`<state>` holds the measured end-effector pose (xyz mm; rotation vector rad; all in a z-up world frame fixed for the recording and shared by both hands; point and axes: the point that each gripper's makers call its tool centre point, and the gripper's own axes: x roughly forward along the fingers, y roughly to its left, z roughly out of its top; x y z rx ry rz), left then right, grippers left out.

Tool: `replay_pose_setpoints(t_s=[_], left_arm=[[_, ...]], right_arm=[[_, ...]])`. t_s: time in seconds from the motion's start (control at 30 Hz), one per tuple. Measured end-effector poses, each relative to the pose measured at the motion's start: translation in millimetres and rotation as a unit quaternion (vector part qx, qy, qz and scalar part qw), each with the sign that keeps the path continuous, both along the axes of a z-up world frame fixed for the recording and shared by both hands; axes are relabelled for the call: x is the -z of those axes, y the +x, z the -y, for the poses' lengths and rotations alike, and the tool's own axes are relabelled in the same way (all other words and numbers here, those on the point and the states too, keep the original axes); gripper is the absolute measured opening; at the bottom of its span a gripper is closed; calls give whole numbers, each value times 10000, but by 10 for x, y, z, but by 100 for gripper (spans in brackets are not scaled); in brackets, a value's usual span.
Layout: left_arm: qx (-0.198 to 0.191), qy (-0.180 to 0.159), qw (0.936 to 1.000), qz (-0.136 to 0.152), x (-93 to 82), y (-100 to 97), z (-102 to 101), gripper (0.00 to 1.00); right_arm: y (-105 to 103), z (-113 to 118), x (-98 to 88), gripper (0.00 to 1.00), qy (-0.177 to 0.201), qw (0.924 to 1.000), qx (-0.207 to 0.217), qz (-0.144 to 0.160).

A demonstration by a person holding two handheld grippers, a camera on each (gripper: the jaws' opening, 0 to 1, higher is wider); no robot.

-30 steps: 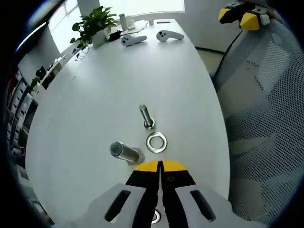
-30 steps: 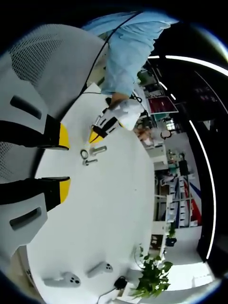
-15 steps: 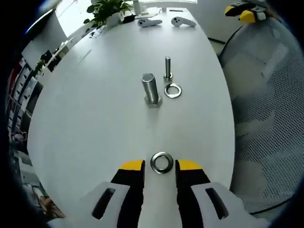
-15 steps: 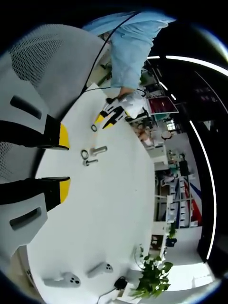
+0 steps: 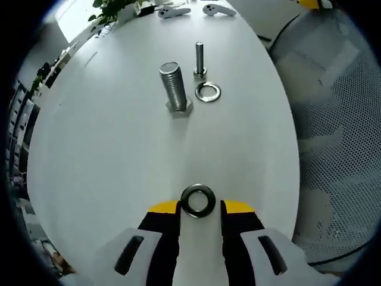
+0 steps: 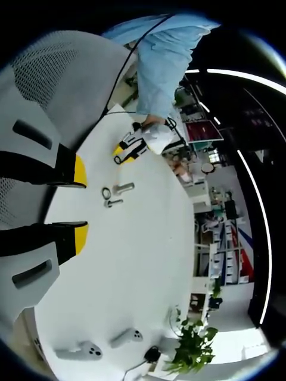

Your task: Place the washer onto the threaded stud by aligning its center hole with the stud, sliding it down to the base, and recovering from edge contact or off-axis alignment until the washer reaches the visible bottom stop.

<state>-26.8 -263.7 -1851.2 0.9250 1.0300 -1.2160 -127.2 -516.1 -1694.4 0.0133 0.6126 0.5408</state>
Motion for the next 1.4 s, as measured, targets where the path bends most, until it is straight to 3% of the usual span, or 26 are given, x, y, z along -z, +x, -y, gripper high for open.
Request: replay_pose_setpoints(t_s=[0.27,0.7,1.17,1.4], left_arm=[[44,104,9999,15,-11,7,-3,21],[-83,-75,9996,268,-54,45,52,20],[-165,-233,9980,555,-293,190,140,19],[-47,-360,9974,625,-509,216,349,19]], right_arm=[[3,-3,-3,24,12,10000,-8,8],[6,1,-5,24,25,10000,13,11],[4,-3,-2,24,19,10000,-9,6],[3,-9,-4,24,26,10000,-26,13]])
